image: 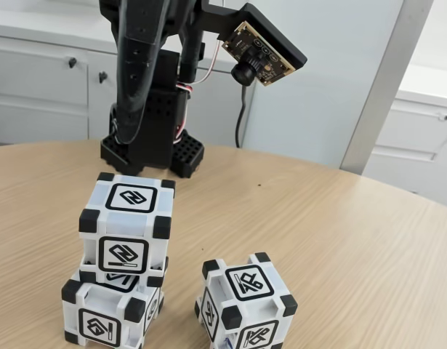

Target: Stack cubes from left to right.

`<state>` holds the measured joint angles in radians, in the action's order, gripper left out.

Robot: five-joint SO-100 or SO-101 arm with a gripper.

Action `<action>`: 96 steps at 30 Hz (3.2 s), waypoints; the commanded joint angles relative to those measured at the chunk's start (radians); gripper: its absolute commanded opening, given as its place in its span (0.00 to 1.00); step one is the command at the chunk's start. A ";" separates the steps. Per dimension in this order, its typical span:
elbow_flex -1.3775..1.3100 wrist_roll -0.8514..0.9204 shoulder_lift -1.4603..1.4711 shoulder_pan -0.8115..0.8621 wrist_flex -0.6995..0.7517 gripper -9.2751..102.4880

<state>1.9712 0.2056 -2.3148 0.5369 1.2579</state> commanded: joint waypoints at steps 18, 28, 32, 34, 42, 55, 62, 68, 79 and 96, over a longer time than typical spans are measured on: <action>-0.040 -0.302 0.002 -0.451 -0.080 0.38; -0.040 -0.239 0.107 -0.451 -0.143 0.39; -0.052 -0.244 0.236 -0.451 -0.143 0.39; -0.054 -0.247 0.296 -0.451 -0.143 0.39; -0.057 -0.236 0.503 -0.433 -0.146 0.39; -0.058 -0.193 0.555 -0.431 -0.225 0.42; -0.043 -0.190 0.557 -0.431 -0.261 0.42; -0.043 -0.167 0.558 -0.431 -0.262 0.41; -0.041 -0.166 0.575 -0.430 -0.264 0.41; -0.041 -0.209 0.762 -0.426 -0.261 0.37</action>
<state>1.9558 0.0169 -1.5555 0.0966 0.9986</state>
